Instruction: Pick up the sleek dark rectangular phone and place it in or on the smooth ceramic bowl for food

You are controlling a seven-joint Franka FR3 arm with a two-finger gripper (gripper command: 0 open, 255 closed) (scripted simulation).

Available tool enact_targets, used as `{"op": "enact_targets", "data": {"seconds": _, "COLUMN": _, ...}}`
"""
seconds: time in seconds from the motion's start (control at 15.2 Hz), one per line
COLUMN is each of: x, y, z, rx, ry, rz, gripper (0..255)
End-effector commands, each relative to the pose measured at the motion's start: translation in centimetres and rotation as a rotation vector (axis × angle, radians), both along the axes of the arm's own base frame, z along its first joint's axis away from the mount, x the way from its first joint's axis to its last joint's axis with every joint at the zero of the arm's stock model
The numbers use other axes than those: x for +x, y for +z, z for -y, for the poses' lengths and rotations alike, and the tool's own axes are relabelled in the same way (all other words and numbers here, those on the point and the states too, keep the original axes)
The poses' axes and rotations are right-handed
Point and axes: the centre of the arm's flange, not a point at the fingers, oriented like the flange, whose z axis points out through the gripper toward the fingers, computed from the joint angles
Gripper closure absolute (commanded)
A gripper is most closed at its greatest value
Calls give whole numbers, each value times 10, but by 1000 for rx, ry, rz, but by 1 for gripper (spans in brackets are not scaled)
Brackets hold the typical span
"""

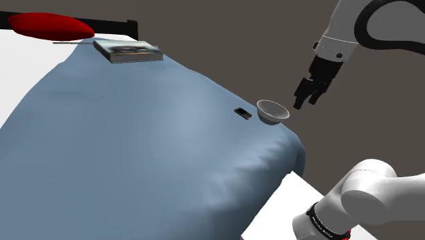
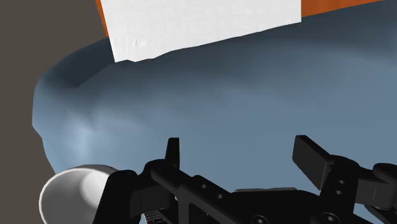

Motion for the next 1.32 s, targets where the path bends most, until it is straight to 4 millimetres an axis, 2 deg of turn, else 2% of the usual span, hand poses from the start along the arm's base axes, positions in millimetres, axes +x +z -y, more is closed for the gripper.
{"op": "enact_targets", "data": {"seconds": 0.0, "x": 0, "y": 0, "z": 0, "rx": 0, "ry": 0, "rz": 0, "gripper": 0}}
{"op": "enact_targets", "data": {"seconds": 0.66, "x": 88, "y": -71, "z": 71, "rx": 36, "ry": 110, "rz": 3, "gripper": 0}}
{"op": "enact_targets", "data": {"seconds": 1.25, "x": 174, "y": -136, "z": 124, "rx": 69, "ry": 209, "rz": 5, "gripper": 0}}
